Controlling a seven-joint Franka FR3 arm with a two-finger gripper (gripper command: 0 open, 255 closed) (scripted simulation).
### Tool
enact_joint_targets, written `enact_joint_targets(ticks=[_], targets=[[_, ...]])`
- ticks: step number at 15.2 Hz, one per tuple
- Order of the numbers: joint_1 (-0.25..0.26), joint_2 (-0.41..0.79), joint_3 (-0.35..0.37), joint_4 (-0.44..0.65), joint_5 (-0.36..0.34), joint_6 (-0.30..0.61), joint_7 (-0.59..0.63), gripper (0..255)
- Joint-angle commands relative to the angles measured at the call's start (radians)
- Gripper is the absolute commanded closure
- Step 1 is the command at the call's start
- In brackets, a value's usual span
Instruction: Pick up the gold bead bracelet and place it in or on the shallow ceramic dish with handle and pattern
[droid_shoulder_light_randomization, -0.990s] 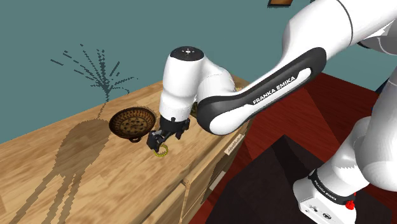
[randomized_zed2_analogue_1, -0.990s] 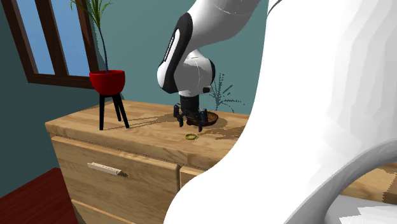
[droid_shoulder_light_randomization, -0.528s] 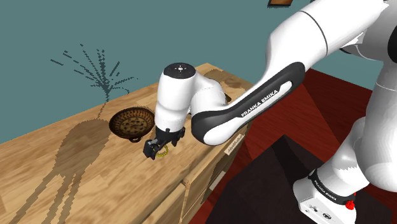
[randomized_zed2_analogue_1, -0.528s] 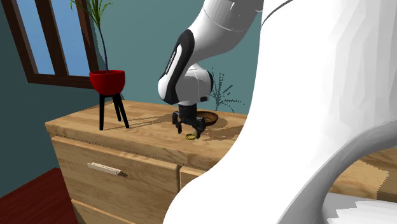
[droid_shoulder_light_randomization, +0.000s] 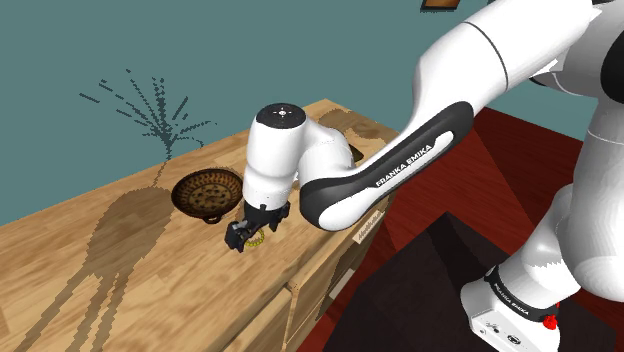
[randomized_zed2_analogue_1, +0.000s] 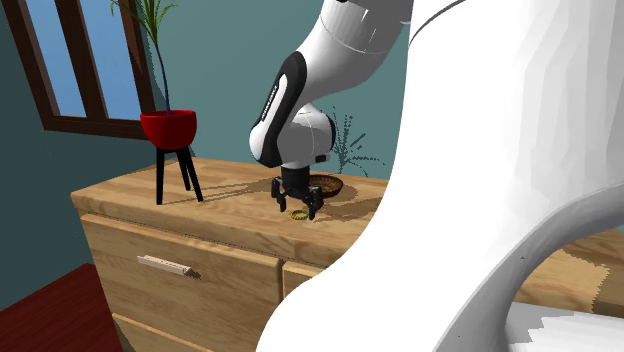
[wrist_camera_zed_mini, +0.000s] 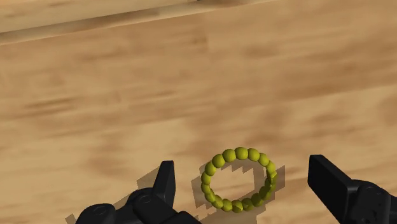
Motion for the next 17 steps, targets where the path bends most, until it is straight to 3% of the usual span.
enact_joint_targets(ticks=[1, 10, 17], targets=[[0.0, 0.0, 0.0, 0.0, 0.0, 0.0, 0.0, 255], [0.0, 0.0, 0.0, 0.0, 0.0, 0.0, 0.0, 255], [-0.024, -0.064, 0.032, 0.013, 0.055, -0.07, -0.04, 255]])
